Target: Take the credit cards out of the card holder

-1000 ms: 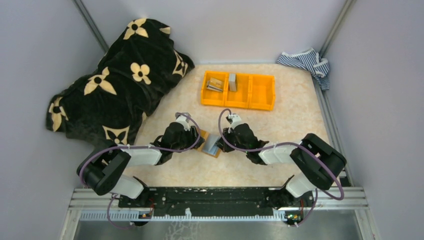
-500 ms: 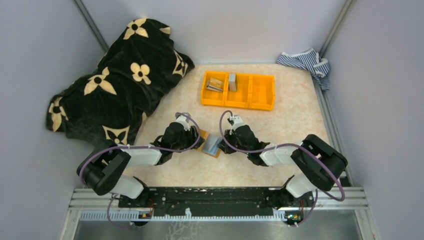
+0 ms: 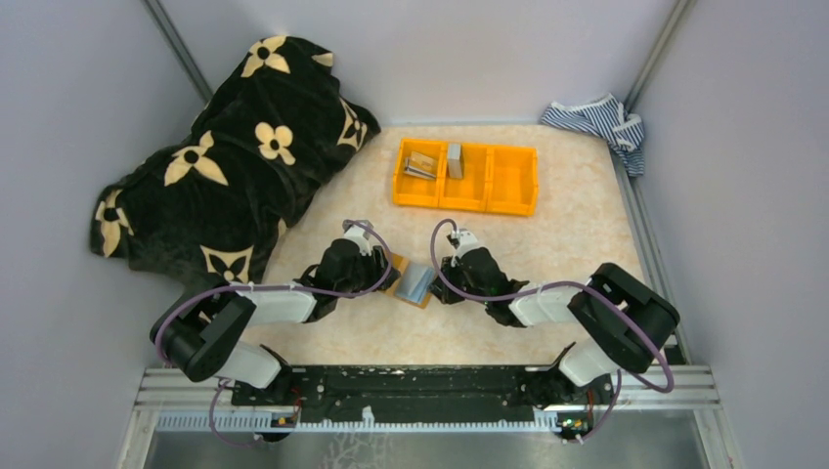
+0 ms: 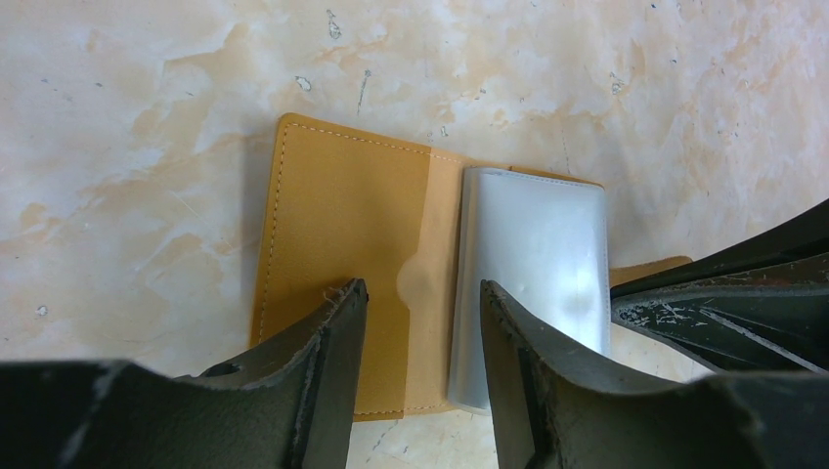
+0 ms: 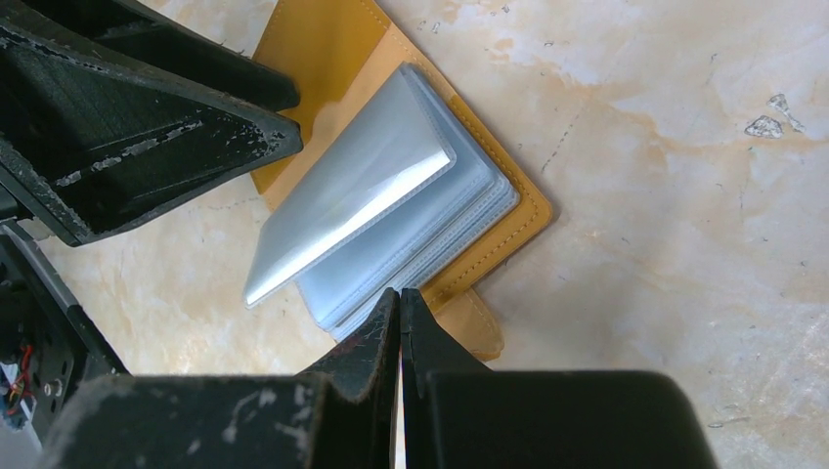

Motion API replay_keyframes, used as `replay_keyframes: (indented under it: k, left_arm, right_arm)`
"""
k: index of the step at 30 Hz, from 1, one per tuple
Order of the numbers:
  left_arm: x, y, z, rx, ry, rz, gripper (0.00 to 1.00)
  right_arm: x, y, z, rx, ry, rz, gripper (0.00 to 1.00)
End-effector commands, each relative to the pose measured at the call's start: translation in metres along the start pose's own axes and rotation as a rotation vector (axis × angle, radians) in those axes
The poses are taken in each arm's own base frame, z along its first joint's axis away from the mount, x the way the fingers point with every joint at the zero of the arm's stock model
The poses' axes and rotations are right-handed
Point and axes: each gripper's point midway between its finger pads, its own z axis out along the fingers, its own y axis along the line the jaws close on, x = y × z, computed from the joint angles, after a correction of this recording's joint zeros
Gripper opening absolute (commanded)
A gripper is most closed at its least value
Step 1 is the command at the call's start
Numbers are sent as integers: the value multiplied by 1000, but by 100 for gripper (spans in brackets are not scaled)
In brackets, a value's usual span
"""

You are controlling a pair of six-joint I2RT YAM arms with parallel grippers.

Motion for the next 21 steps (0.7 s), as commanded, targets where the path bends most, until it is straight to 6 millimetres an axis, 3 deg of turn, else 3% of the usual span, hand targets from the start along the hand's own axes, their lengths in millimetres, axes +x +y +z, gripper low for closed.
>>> replay_keyframes:
  k: [1, 16, 21]
  left_arm:
    - [36, 13, -7, -32, 125, -2, 54]
    - [35, 13, -10, -32, 126, 2, 54]
    - [40, 13, -8, -25, 137, -6, 53]
  right_arm:
    - [-14, 12, 2, -42, -51, -2, 0]
    - [-12, 19, 25, -78, -26, -1, 0]
    - [-25, 27, 27, -90, -46, -16, 0]
